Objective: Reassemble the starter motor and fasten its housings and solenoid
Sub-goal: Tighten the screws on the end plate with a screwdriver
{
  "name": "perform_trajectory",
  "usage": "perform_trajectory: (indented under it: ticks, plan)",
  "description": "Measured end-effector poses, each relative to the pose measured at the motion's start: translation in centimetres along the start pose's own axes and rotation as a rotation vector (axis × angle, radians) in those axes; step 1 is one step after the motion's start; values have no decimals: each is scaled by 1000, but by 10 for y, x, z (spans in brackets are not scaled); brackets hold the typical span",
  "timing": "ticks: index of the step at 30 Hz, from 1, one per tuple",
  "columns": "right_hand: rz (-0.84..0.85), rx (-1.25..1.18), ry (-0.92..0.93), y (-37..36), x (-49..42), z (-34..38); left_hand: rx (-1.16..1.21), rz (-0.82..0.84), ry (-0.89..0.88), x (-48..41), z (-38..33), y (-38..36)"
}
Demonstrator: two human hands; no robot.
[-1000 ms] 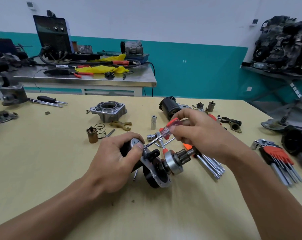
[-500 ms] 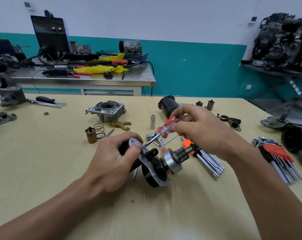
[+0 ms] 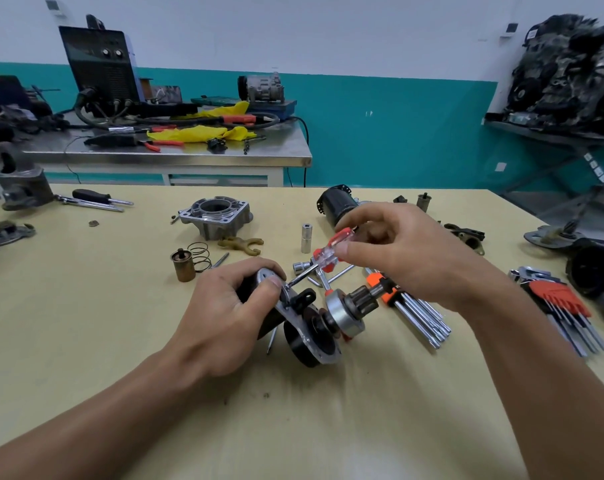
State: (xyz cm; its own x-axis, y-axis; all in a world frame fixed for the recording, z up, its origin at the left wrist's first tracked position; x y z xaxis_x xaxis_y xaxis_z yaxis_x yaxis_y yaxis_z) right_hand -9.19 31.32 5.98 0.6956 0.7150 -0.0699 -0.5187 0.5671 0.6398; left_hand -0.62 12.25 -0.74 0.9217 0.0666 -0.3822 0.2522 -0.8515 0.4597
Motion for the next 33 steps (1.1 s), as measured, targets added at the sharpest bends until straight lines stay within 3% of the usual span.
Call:
perform_trajectory:
  ticks: [3,7,15,19,21,28,33]
  plan:
    - [-83,68,7,-1,-2,1,10,5,0,0,-1,0]
    - [-238,210,-126,-8,-6,4,15,14,-11,0,-4,-1]
    - [16,-24,-43,-2,0,0,11,13,-17,0,-5,-1]
    - [-141,183,-94,-2,-3,-2,0,11,-24,0,-6,-1]
    - [-163,148,-104,-3,-4,-4,1,14,-23,1,-6,-1]
    - [57,-76,40,-4,-2,-2,-16,20,-22,0,-5,-1]
    - [-152,139,-71,-8,-6,-1,-6,21,-26,0,-6,-1]
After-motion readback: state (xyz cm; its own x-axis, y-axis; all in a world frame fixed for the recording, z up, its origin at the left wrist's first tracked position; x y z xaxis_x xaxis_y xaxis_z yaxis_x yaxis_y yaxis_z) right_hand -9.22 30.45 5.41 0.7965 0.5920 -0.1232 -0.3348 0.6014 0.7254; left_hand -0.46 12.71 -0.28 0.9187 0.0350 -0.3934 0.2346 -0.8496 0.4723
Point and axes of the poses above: each hand's wrist, its own x-axis away from the middle knuckle, its own y-axis out of the back of the hand, z = x × y, the point moved 4 cm from there along -x, towards the middle knuckle, and after that the axes turned 11 degrees about z, right-handed, at the moved point
